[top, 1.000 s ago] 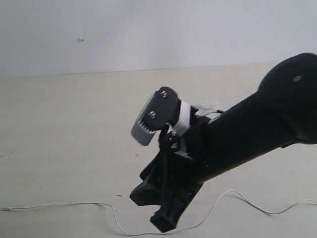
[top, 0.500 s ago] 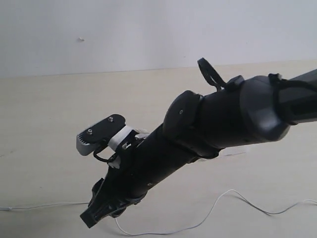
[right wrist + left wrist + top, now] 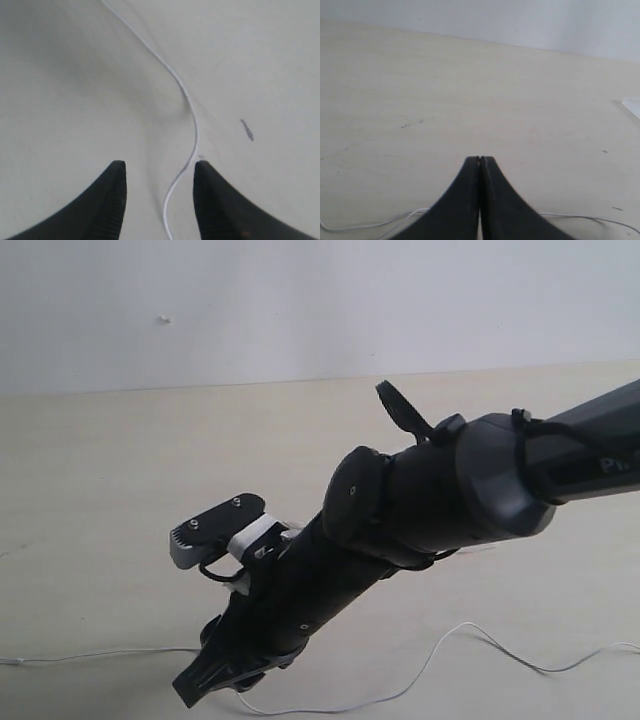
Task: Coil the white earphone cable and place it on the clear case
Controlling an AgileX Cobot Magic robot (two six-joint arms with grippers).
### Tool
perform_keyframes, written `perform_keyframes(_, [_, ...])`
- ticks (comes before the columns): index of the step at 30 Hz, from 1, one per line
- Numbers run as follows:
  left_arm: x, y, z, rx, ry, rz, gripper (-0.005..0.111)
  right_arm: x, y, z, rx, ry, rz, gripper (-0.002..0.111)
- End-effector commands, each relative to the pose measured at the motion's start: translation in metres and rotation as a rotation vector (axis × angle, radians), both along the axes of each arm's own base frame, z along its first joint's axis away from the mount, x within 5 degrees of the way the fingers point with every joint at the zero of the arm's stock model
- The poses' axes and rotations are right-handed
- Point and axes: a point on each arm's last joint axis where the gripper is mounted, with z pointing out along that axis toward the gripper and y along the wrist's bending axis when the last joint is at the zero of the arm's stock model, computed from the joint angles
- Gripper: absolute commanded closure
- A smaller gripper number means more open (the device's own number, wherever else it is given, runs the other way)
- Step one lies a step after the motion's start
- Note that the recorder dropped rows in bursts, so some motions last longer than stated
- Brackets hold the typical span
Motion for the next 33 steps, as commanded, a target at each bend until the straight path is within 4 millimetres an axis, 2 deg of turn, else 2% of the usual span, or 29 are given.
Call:
perform_keyframes(1, [0.0, 0.0, 0.001, -0.004, -0.011, 0.003, 0.107, 0.001, 0.002, -0.006, -0.009, 0.011, -0.007, 0.065])
perform_keyframes(5, [0.0, 0.0, 0.001, -0.004, -0.011, 0.003, 0.107, 0.001, 0.002, -0.019, -0.03, 0.04, -0.016, 0.065])
perform_keyframes(14, [0.0, 0.0, 0.001, -0.004, -0.011, 0.003, 0.107, 0.0, 0.002, -0.025, -0.035, 0.063, -0.032, 0.065])
perform_keyframes(19, [0.0, 0.0, 0.001, -0.004, -0.011, 0.003, 0.107, 0.0, 0.002, -0.025, -0.035, 0.063, -0.032, 0.071])
perform_keyframes(33, [0.0, 0.0, 0.001, -0.004, -0.011, 0.003, 0.107, 0.001, 0.002, -0.026, -0.037, 0.054, -0.036, 0.071])
